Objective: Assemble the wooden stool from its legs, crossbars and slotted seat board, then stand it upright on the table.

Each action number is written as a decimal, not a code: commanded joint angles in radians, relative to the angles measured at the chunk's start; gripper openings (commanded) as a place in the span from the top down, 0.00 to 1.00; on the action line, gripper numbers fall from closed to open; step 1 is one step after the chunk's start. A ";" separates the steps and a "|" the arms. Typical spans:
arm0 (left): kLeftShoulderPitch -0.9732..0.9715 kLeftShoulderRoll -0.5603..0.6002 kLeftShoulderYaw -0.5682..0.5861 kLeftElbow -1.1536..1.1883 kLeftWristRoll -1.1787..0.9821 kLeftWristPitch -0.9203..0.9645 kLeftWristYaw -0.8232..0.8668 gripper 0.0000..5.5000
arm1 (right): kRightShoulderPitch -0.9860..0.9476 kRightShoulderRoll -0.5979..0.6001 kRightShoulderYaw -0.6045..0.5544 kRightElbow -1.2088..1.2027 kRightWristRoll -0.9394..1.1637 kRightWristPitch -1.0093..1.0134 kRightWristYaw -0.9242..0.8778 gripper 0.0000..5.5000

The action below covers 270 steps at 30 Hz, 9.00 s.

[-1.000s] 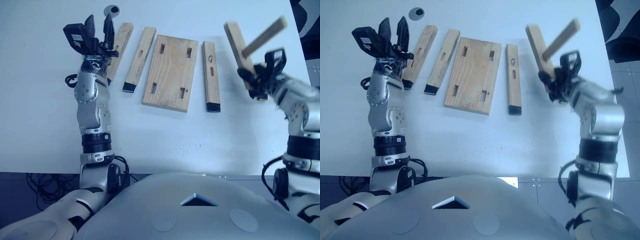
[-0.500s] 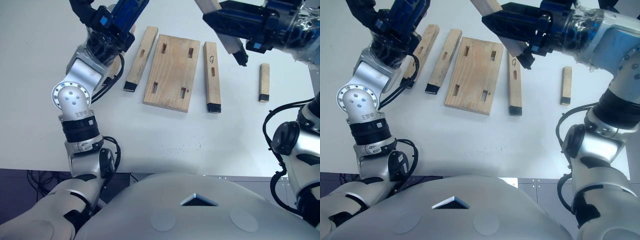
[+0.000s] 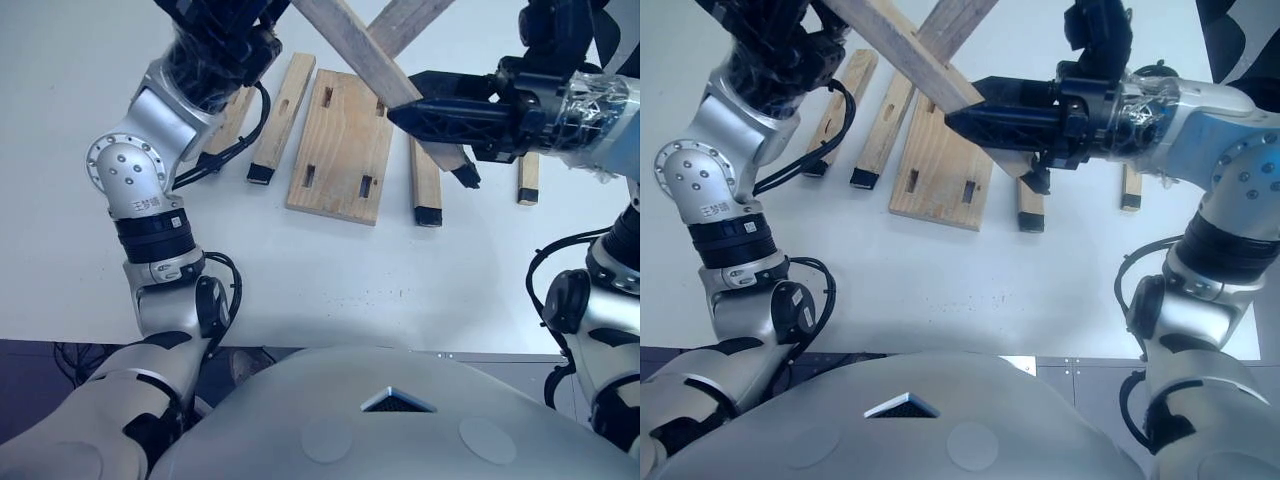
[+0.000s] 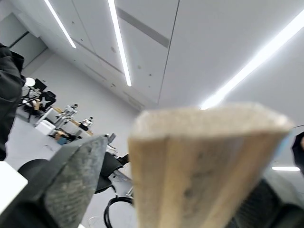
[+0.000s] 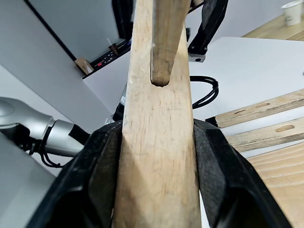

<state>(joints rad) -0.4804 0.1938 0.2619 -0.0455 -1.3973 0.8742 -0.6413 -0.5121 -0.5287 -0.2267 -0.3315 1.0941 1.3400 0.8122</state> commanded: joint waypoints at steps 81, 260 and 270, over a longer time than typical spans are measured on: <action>-0.209 0.287 -0.148 0.553 0.758 -0.408 -0.558 0.63 | -0.006 0.106 0.058 0.519 -0.571 -0.588 -0.291 1.00; 0.095 0.107 -0.038 -0.018 0.871 -0.540 0.185 0.64 | -0.437 0.039 -0.102 0.966 -0.515 -0.535 -0.064 0.84; -0.211 0.185 -0.009 -0.304 0.282 -0.073 0.241 0.64 | -0.696 -0.071 -0.196 0.951 -0.178 -0.164 0.302 0.53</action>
<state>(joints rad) -0.6744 0.3794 0.2612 -0.3204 -1.0641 0.7597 -0.4278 -1.1784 -0.5717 -0.4223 0.6196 0.8840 1.1285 1.0892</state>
